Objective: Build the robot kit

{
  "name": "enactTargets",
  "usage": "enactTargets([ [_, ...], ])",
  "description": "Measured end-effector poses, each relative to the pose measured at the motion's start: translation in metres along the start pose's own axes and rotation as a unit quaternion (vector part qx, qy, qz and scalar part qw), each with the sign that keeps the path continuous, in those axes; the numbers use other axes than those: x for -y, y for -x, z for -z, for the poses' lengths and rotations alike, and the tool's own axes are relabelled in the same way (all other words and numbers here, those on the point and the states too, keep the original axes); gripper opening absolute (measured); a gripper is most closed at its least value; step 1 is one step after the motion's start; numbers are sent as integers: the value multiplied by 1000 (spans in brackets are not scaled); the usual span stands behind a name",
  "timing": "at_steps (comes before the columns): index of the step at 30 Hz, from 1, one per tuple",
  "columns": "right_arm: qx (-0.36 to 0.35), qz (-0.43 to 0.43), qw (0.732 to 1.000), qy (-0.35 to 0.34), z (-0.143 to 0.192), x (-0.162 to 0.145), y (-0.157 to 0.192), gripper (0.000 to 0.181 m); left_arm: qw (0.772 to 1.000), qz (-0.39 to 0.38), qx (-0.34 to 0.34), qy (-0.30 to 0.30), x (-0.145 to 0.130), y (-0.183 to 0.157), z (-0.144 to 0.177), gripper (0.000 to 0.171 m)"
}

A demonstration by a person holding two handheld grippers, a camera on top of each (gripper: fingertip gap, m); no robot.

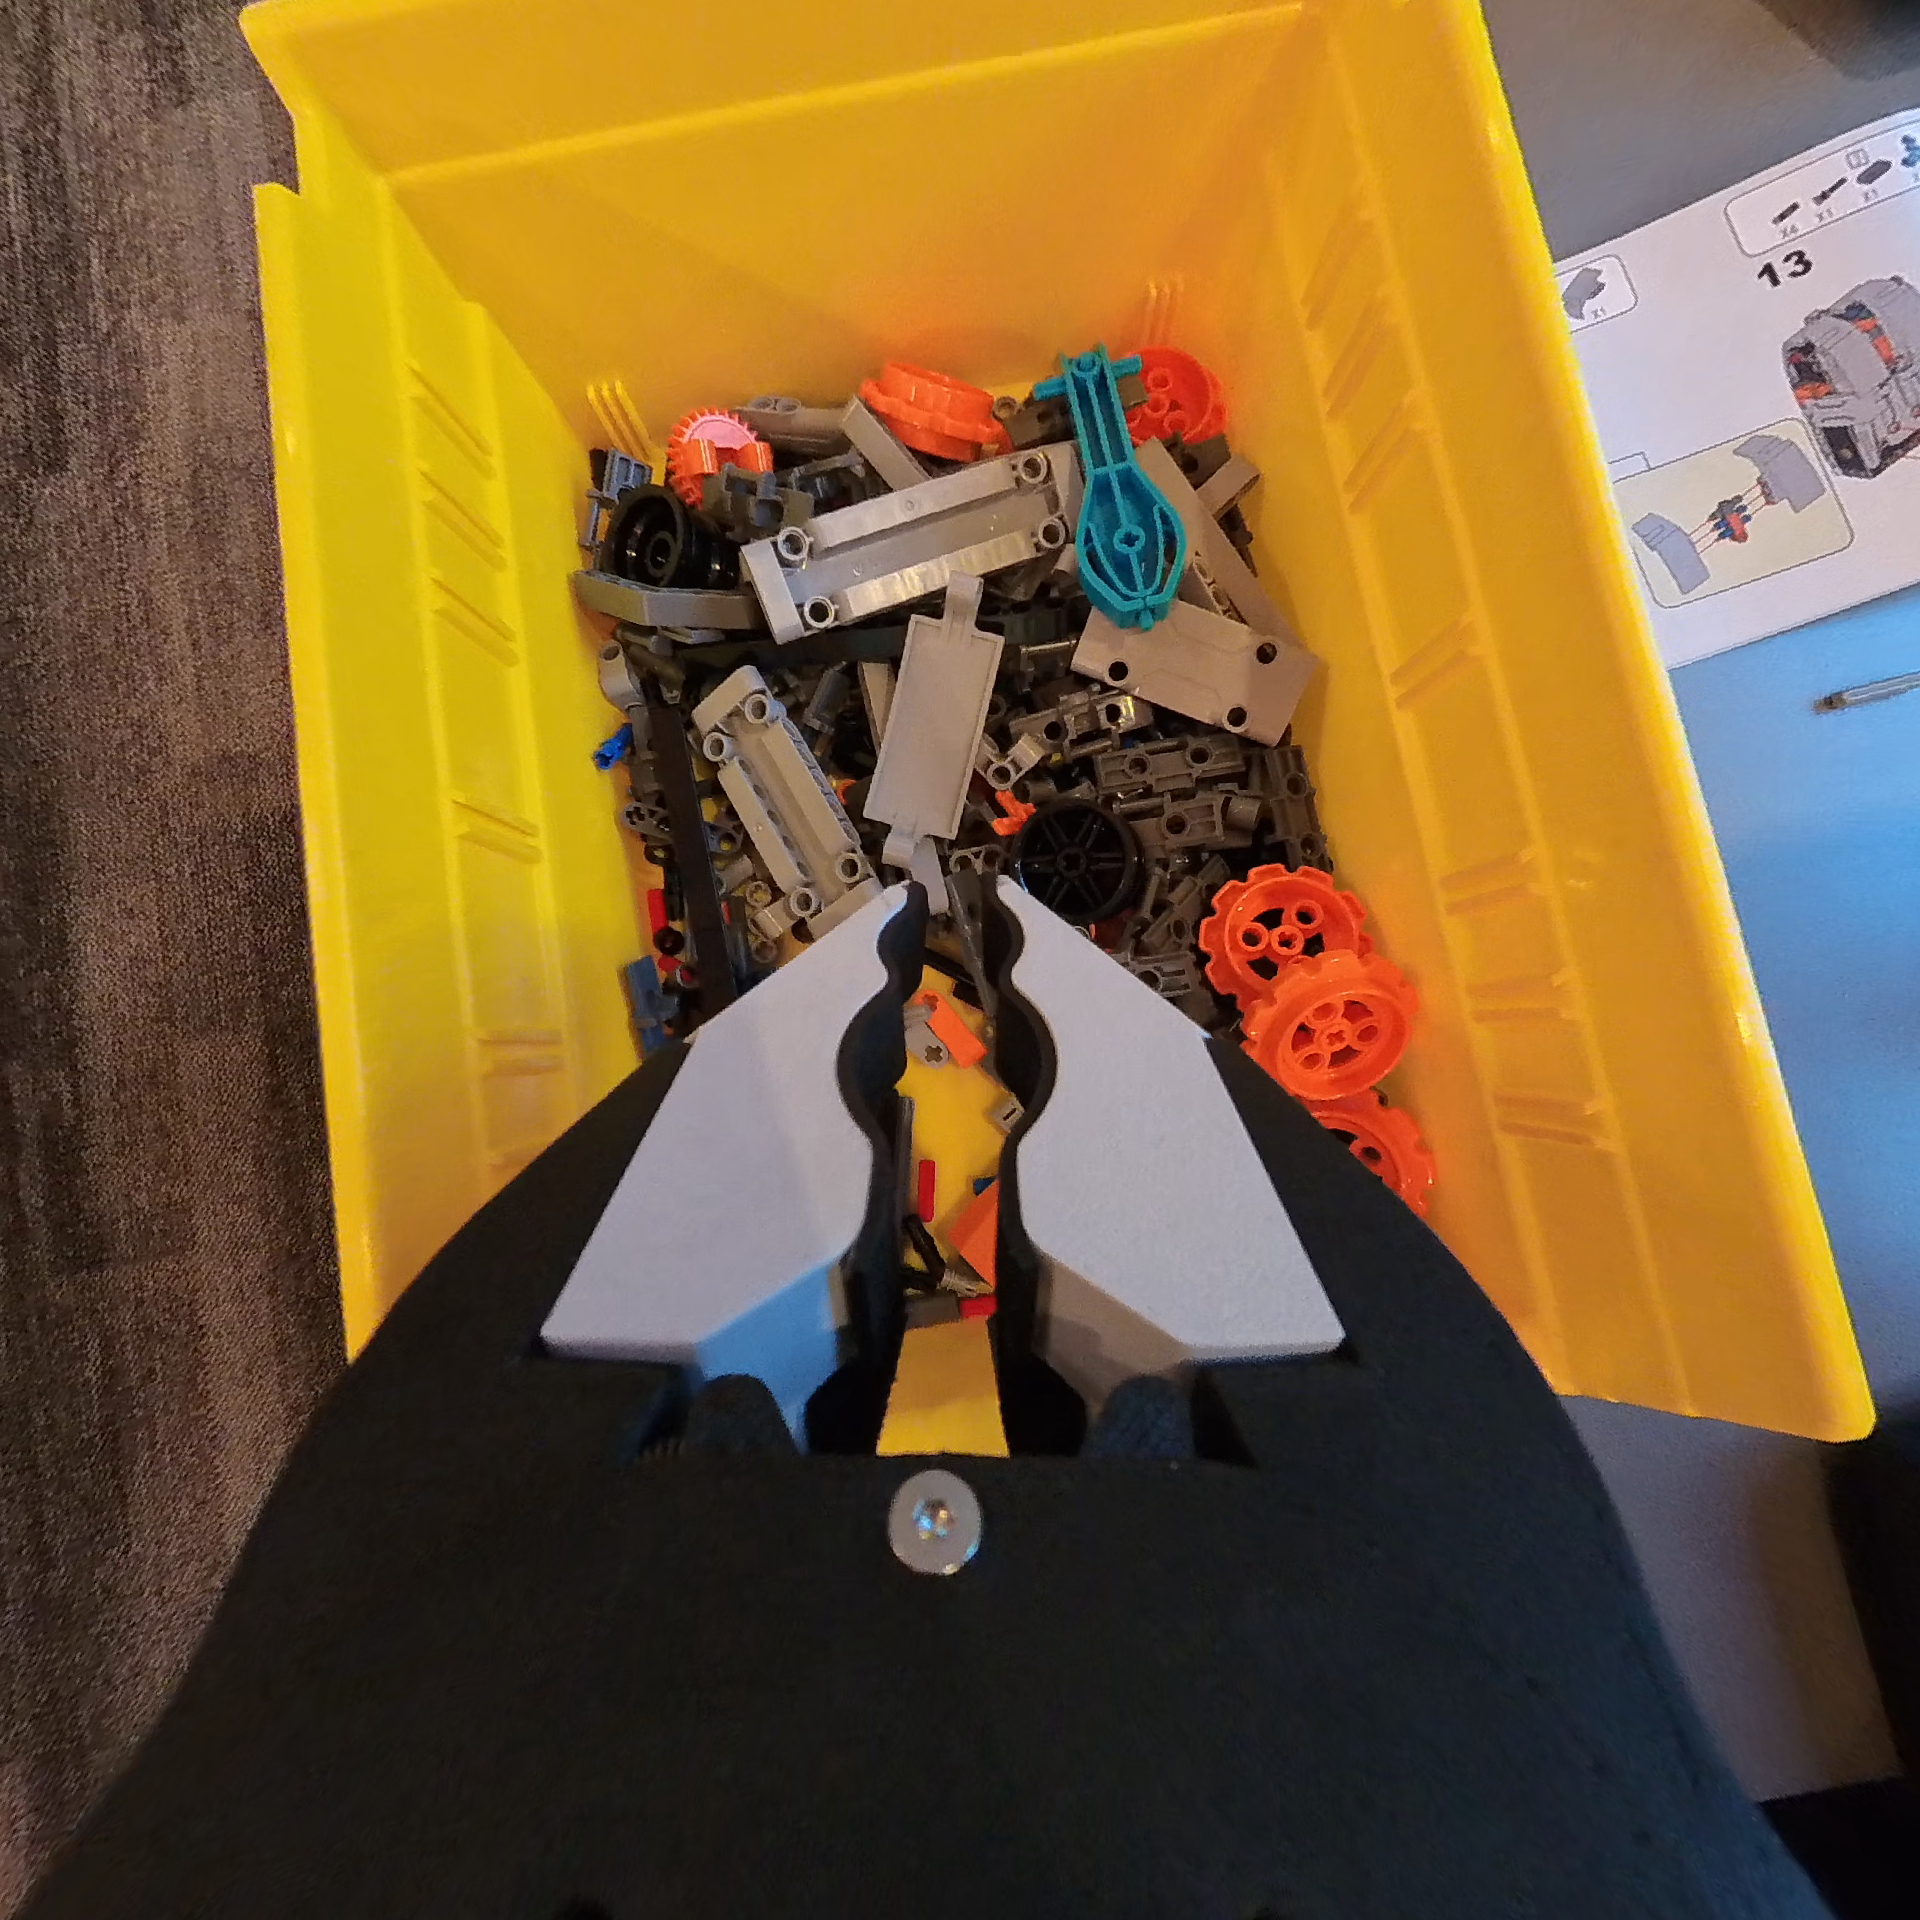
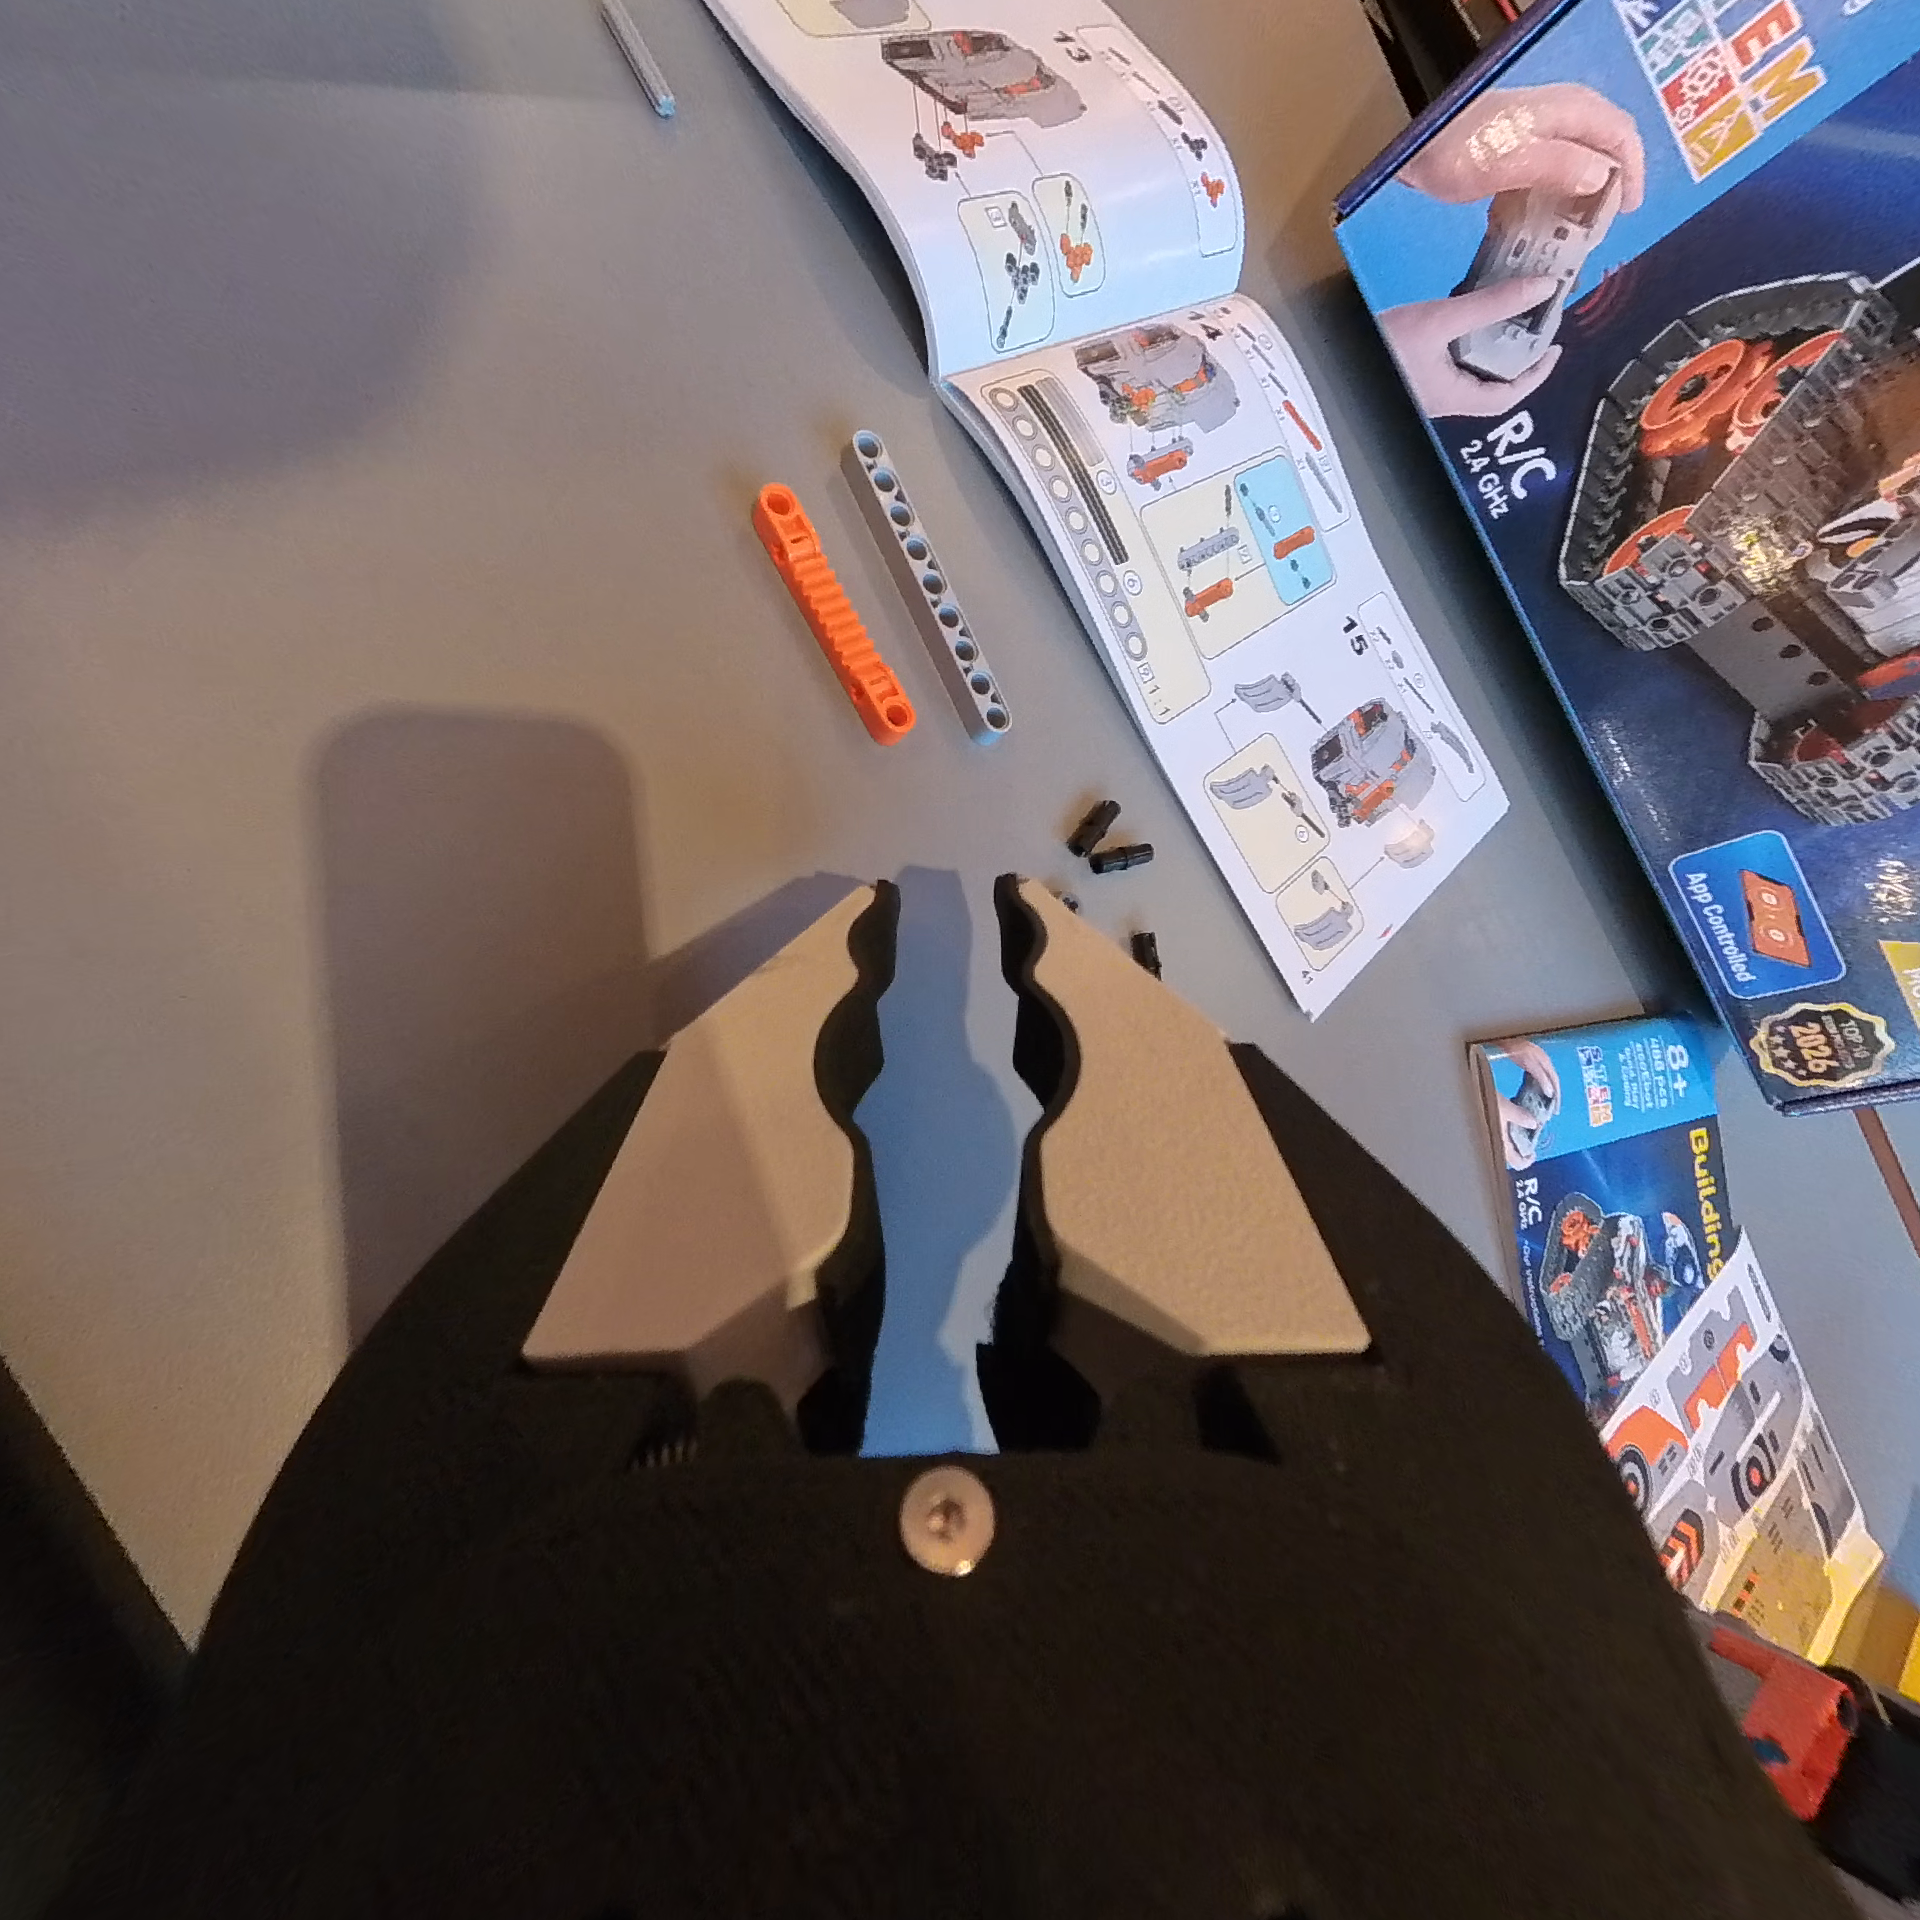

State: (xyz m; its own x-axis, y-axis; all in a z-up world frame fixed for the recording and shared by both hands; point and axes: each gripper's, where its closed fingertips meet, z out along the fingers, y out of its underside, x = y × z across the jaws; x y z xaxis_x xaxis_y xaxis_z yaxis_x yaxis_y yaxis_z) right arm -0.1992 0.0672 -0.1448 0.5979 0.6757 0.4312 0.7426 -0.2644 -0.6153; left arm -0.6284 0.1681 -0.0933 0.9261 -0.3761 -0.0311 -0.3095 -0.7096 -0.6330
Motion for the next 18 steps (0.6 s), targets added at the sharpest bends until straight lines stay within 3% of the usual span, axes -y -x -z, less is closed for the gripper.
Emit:
enactTargets([
  [13, 16, -2, 1000, 18, -5, -8, 4, 18, 1000, 2, 3, -9, 4, 8, 2, 6],
  [18, 20, 2, 1000, 9, -8, -7, 6, 15, 999, 20, -36, 22, 3, 12, 5, 10],
])
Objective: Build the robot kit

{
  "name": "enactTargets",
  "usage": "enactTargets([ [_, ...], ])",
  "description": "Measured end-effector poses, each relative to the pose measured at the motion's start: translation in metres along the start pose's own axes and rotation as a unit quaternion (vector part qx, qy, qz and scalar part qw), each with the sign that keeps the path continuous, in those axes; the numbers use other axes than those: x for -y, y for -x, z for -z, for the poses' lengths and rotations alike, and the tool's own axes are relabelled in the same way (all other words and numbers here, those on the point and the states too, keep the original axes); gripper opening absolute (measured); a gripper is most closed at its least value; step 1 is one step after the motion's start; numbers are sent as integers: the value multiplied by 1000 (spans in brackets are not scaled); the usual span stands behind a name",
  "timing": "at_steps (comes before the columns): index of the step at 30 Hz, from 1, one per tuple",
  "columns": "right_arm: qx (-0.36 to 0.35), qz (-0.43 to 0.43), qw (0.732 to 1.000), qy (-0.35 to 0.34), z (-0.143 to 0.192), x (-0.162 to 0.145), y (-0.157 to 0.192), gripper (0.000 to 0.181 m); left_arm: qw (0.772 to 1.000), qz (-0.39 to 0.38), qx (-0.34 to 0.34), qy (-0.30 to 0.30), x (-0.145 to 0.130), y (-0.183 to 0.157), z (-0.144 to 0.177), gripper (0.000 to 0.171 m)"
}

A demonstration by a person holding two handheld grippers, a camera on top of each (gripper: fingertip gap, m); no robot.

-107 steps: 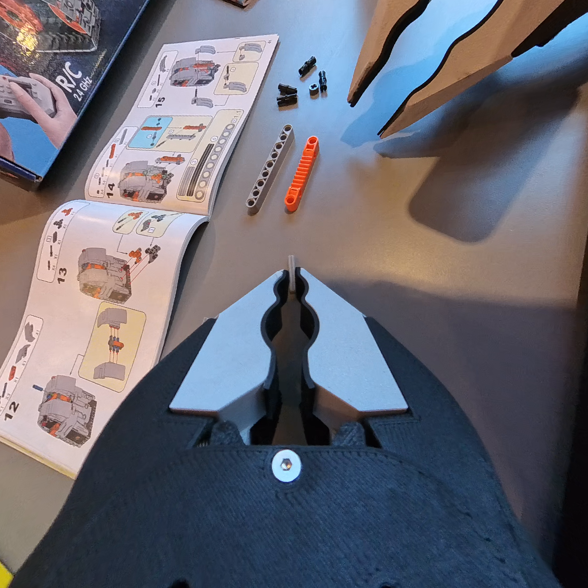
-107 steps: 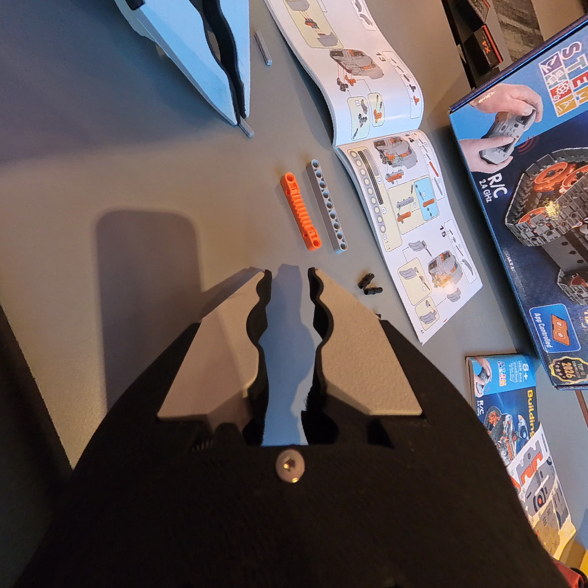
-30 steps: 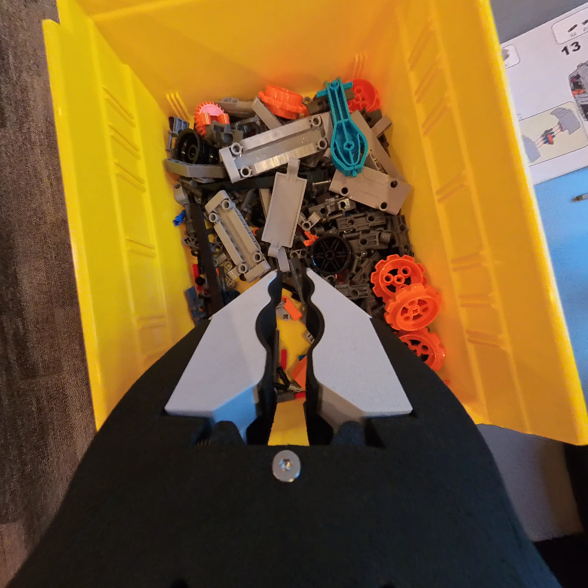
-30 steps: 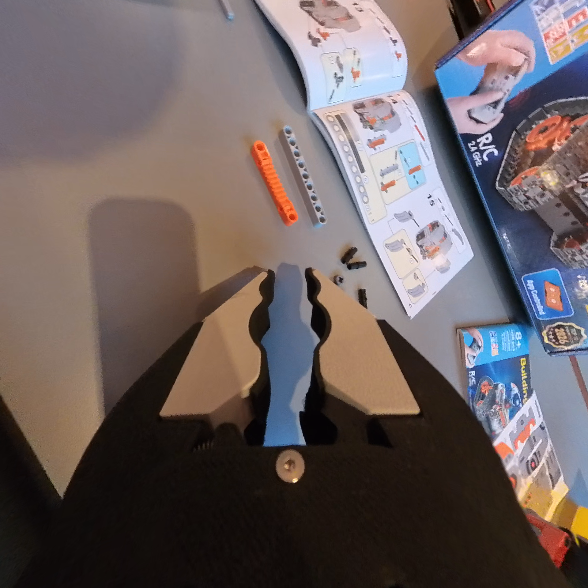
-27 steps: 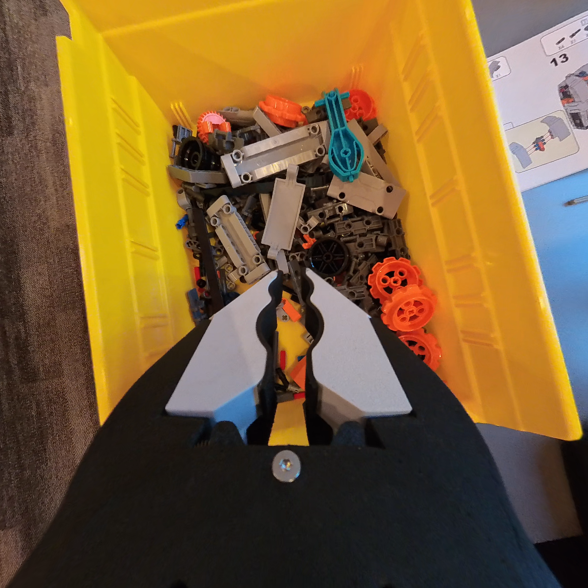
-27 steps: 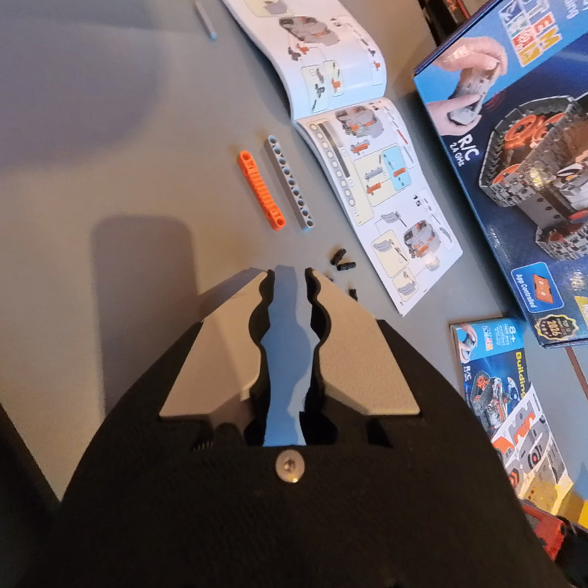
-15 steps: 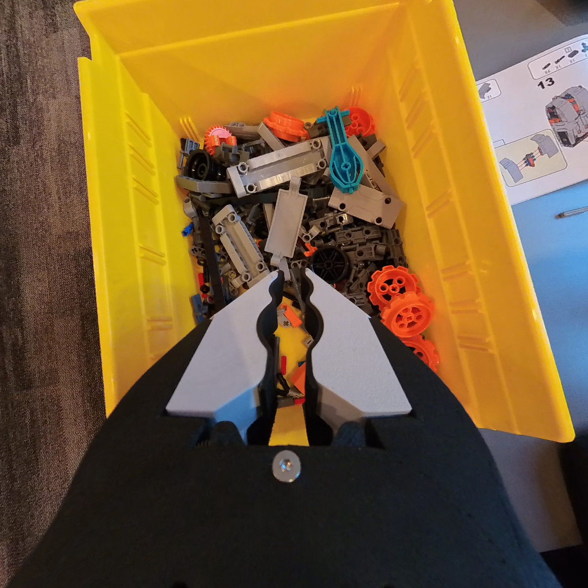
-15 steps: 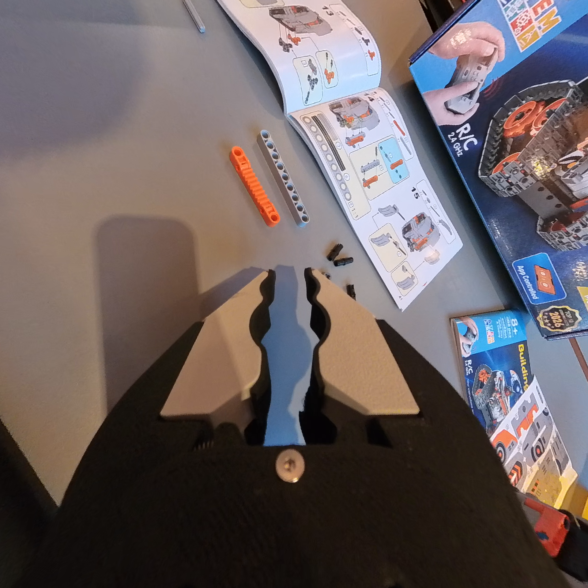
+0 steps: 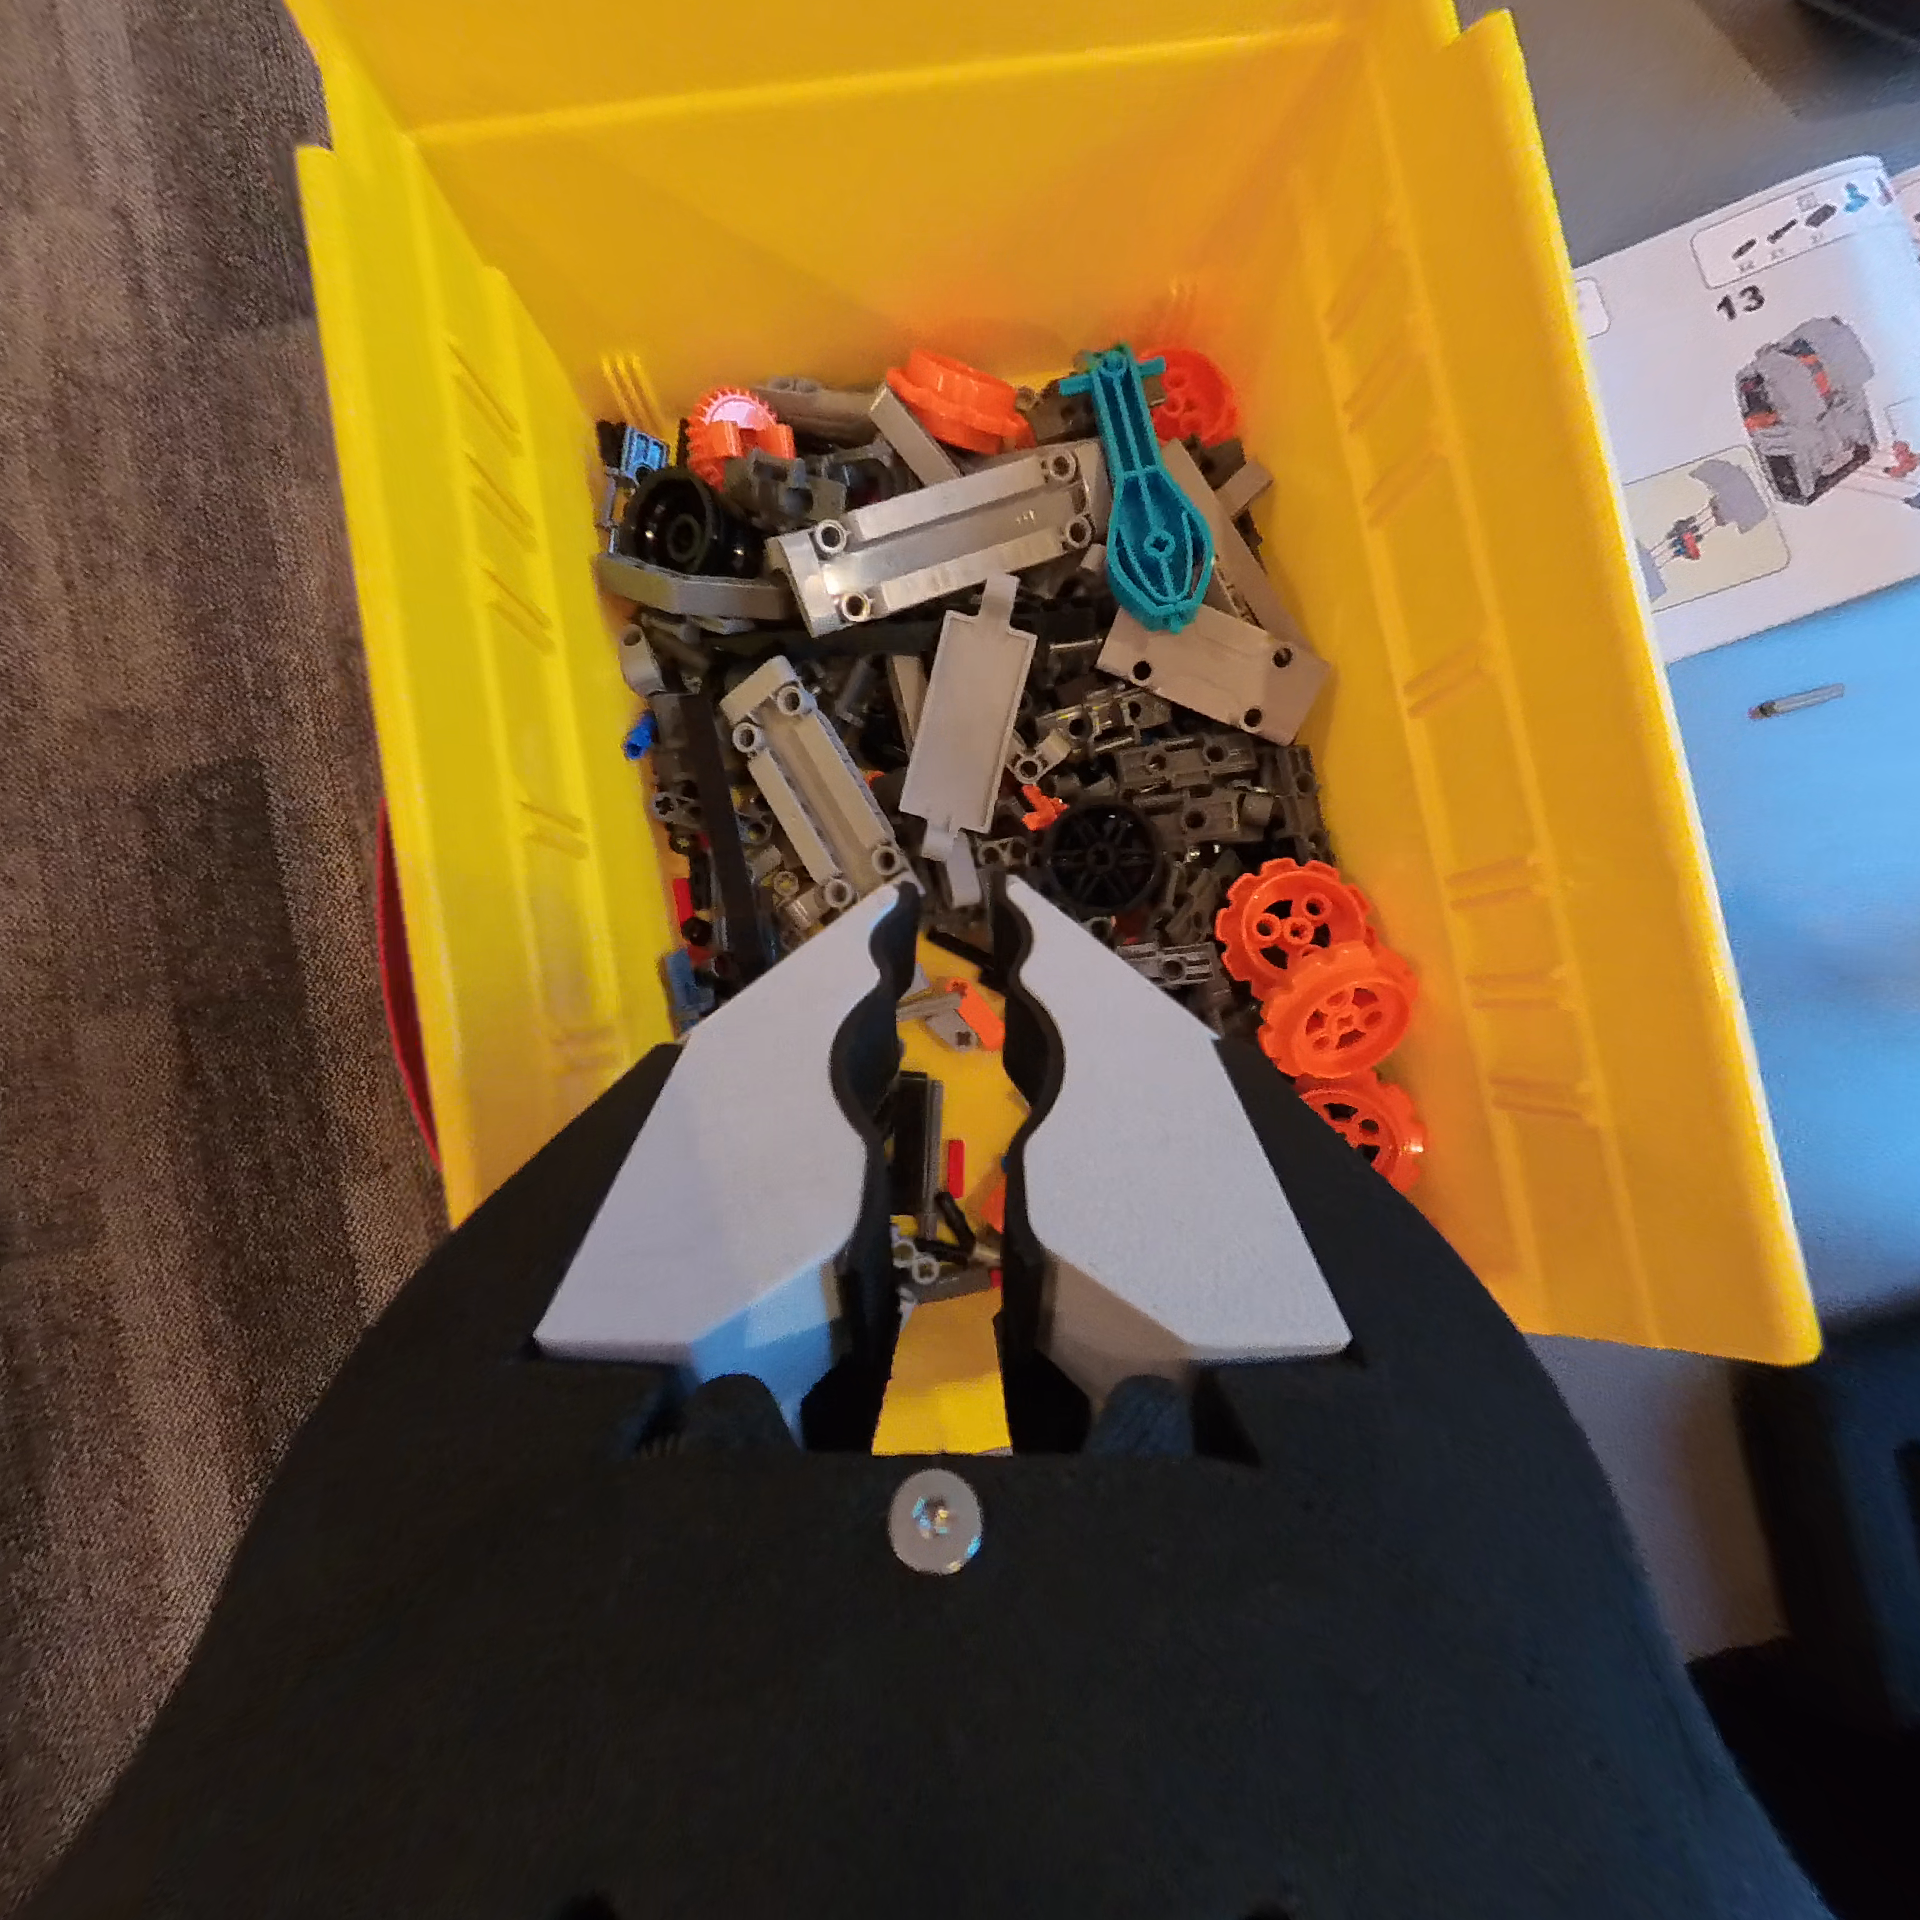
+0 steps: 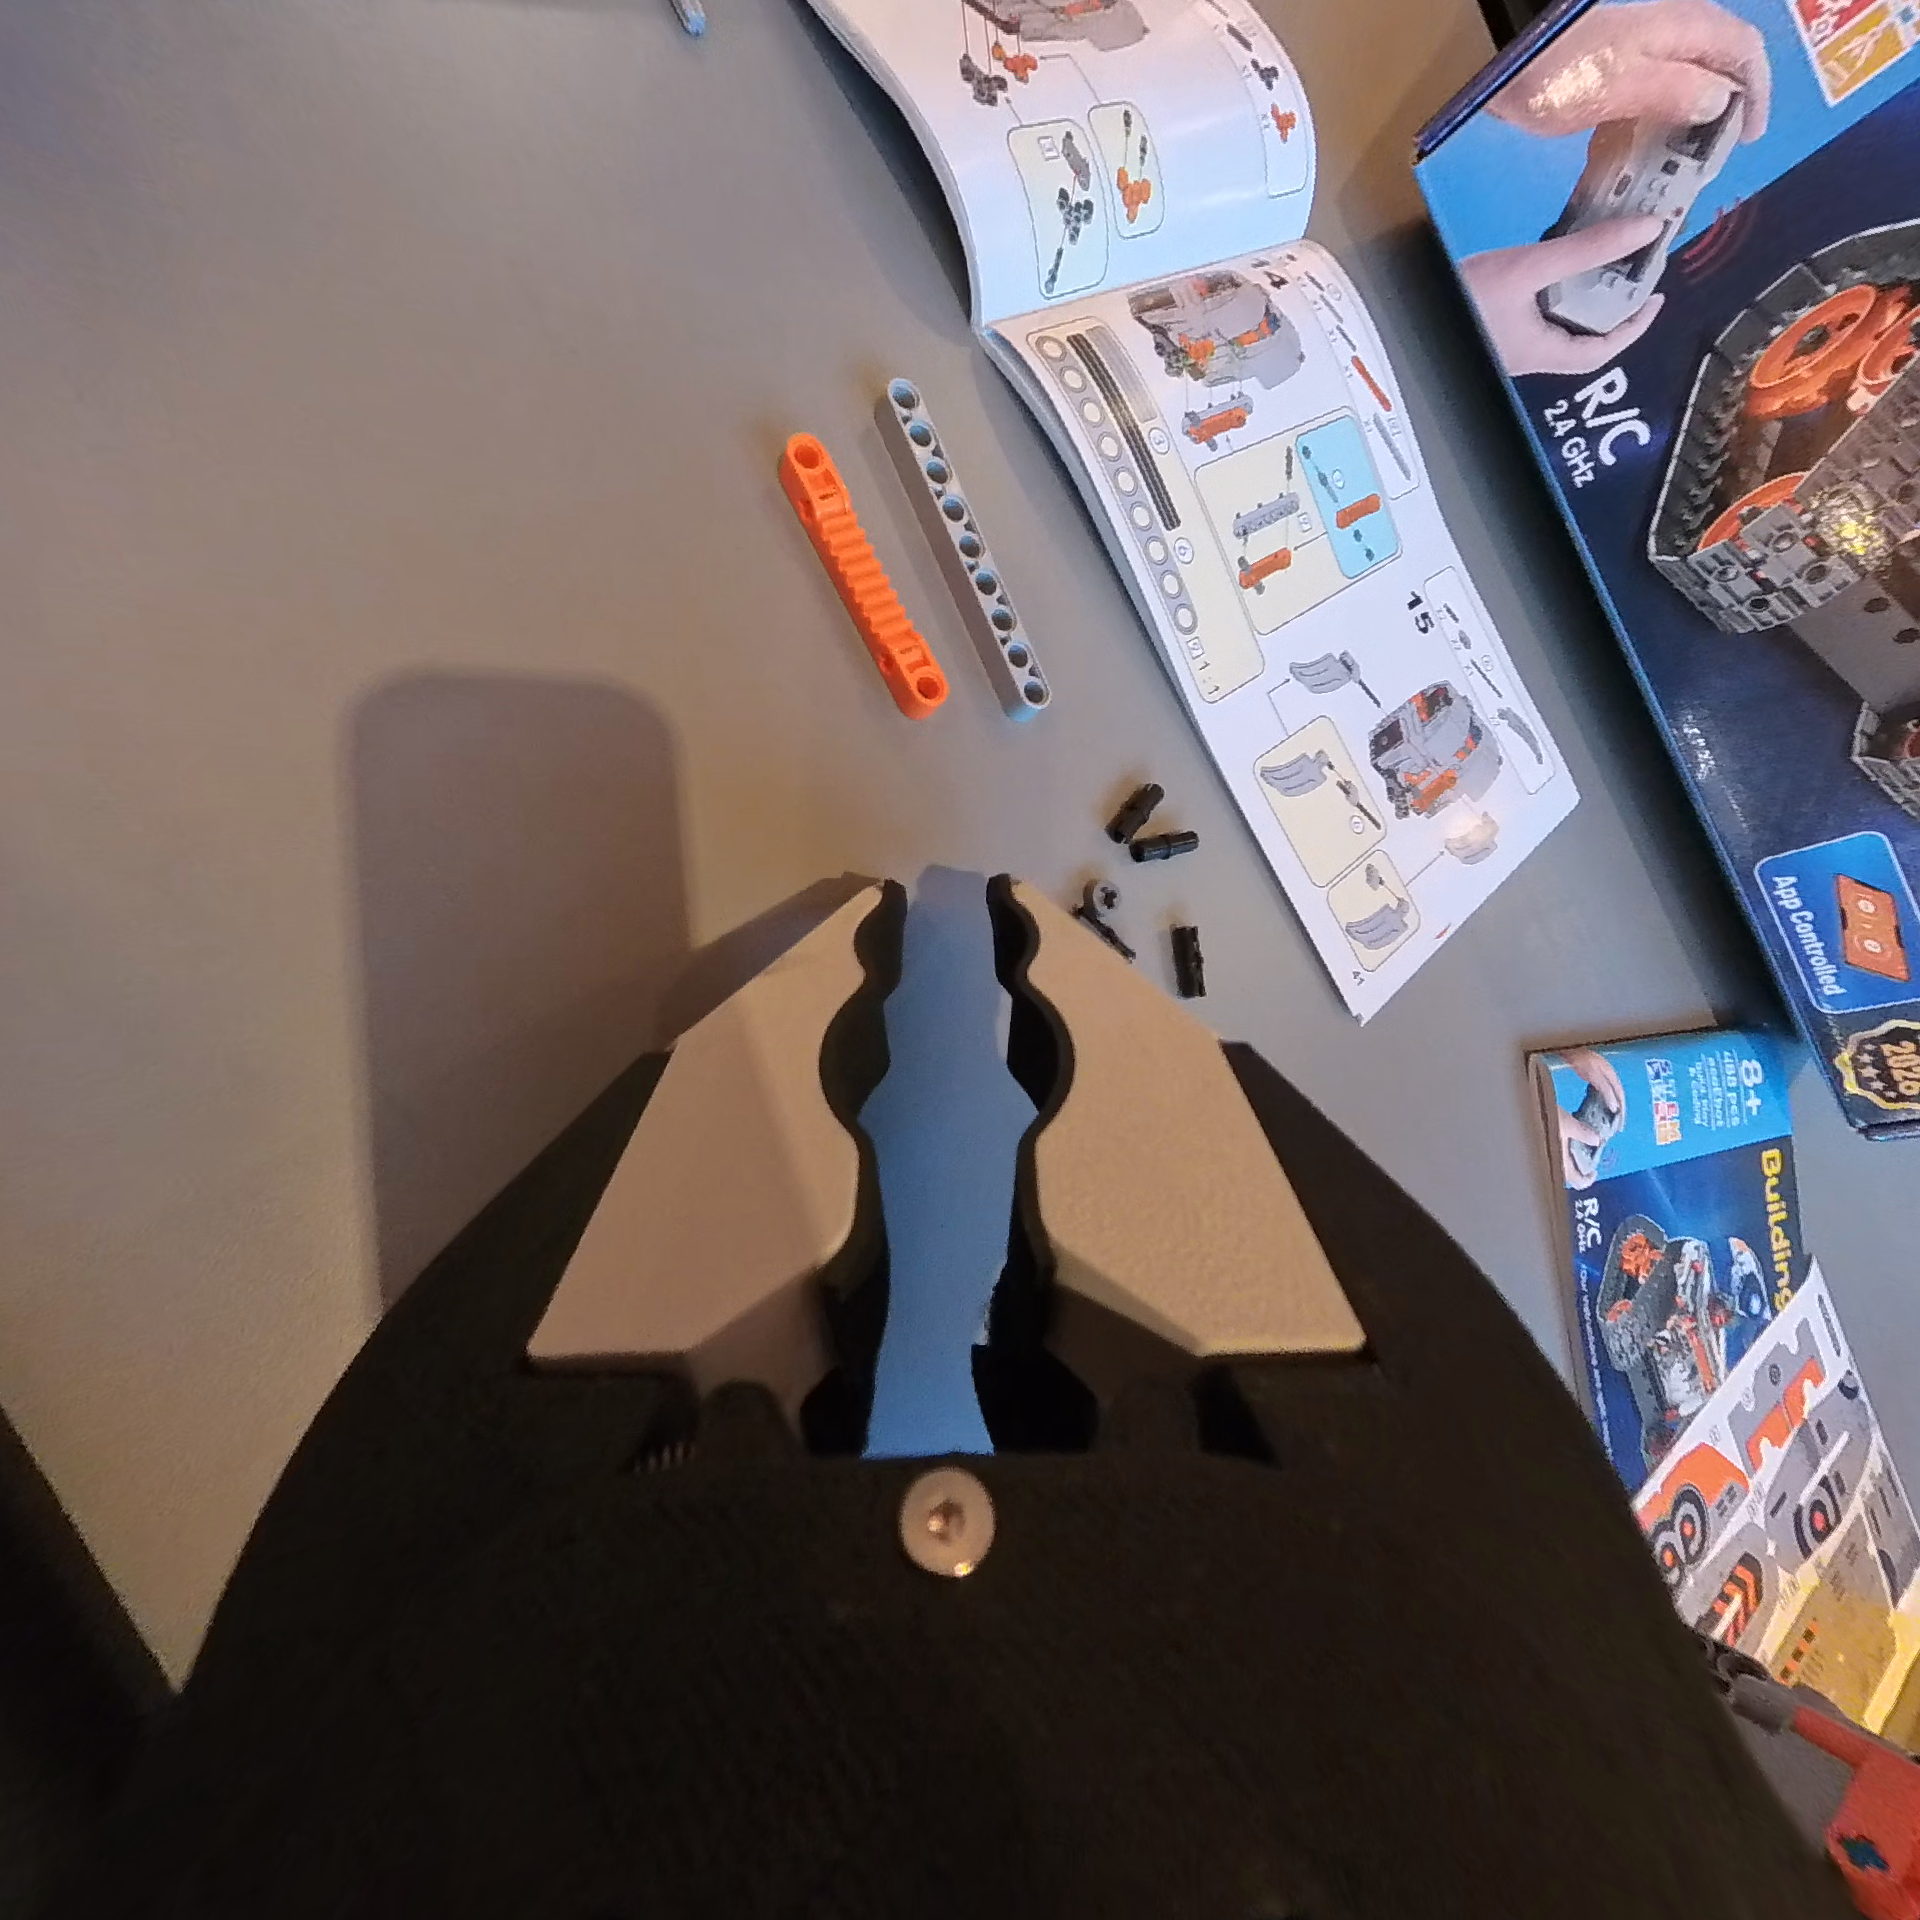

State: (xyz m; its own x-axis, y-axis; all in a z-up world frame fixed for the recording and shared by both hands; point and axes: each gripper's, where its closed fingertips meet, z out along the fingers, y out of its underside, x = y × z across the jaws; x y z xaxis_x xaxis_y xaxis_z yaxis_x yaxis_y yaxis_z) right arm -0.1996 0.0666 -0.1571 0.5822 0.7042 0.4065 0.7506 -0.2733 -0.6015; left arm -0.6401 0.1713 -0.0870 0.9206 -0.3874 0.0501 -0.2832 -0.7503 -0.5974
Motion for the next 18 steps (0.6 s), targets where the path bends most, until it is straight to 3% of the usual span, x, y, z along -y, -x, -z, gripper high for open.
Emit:
enactTargets([
  [9, -6, 0, 1000, -20, -7, 6, -2, 13, 989, 34, -51, 131, -40, 1, -10, 7],
  [15, -26, 7, 999, -21, -10, 7, -7, 12, 980, 18, -57, 190, -44, 10, -10, 3],
  [18, -35, 8, 999, -25, -11, 9, -10, 12, 967, 20, -51, 249, -49, 14, -1, 4],
])
